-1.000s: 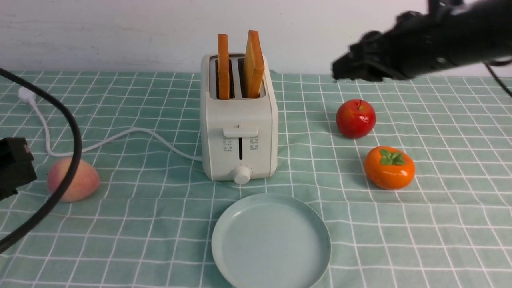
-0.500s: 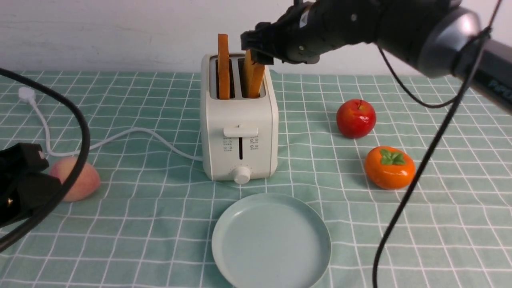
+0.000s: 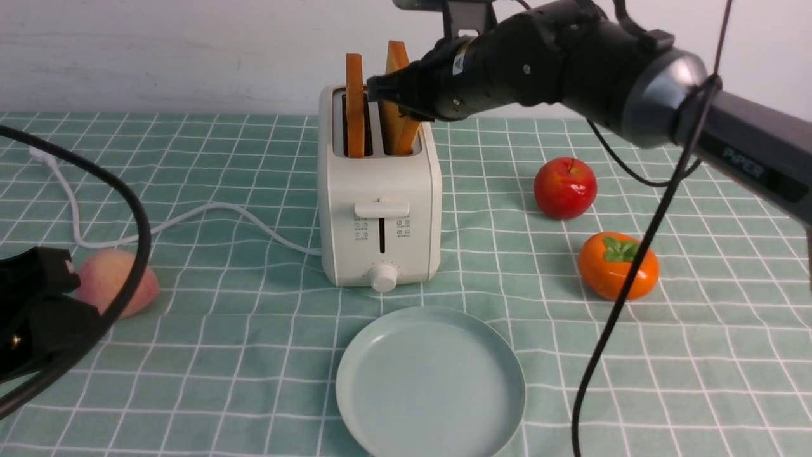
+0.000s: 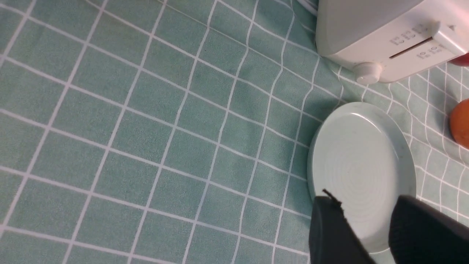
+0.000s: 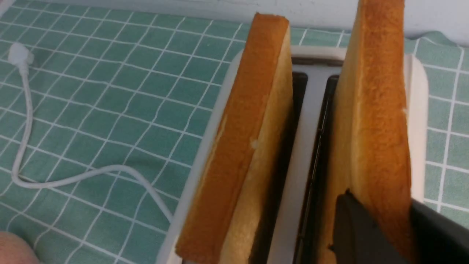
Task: Take toasted bread from bread machine on blue coffee table place on plate.
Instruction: 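Grasp the toast slice in the toaster and pull it up out of the slot with the right gripper, then place the held slice of bread on top of the slice on the plate with the right gripper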
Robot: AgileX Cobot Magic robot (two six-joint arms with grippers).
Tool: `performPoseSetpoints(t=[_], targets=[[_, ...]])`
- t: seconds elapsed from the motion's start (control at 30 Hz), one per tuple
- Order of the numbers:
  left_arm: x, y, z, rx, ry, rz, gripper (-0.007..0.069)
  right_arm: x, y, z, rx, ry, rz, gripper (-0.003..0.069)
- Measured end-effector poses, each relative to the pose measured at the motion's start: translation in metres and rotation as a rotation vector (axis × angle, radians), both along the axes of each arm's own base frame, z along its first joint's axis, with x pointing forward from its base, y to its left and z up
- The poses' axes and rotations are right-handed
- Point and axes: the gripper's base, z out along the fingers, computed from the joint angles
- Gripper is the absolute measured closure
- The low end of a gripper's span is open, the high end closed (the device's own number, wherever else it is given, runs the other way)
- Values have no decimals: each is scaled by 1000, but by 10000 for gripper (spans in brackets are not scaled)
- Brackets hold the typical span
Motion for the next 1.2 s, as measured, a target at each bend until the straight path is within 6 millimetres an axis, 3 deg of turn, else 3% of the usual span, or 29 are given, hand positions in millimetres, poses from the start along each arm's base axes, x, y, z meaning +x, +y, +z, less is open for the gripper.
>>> performPoseSetpoints(t=[0.1, 0.13, 0.2, 0.27, 0.3, 0.33, 0.43, 0.5, 0.63, 0.7, 0.73, 0.8, 0.9, 1.03, 1.2], targets=[[0, 0, 0, -1, 0, 0, 388, -22, -21, 50, -54, -80, -11, 551], [0, 0, 0, -1, 0, 0, 388, -24, -24, 53, -62, -79, -15, 552], [0, 0, 0, -1, 0, 0, 388, -47, -53, 97, -133, -143, -60, 552], [0, 0, 0, -2, 0, 0, 388, -59, -70, 114, -184, -161, -96, 552], [0, 0, 0, -4, 0, 0, 386, -74, -92, 131, -238, -150, -149, 552], [0, 0, 0, -6, 0, 0, 386, -84, -107, 138, -278, -104, -192, 552], [0, 0, 0, -7, 0, 0, 386, -97, -126, 138, -312, 5, -247, 552], [0, -1, 0, -9, 4, -2, 386, -104, -130, 119, -319, 193, -245, 552], [-1, -1, -1, -9, 13, -5, 386, -107, -113, 80, -272, 383, -133, 552], [-1, -1, -1, -9, 17, -6, 386, -117, -85, 35, -192, 573, 43, 552], [-1, -1, -1, -9, 18, -6, 386, -118, -83, 33, -183, 576, 55, 552], [-1, -1, -1, -9, 19, -7, 386, -124, -62, 7, -63, 623, 165, 552], [-2, -1, -1, -11, 24, -9, 386, -128, -49, -23, 82, 648, 207, 552], [-2, -2, -1, -15, 34, -12, 386, -132, -44, -50, 209, 680, 203, 550], [-4, -4, -2, -42, 52, -20, 386, -140, -42, -69, 292, 725, 233, 461]])
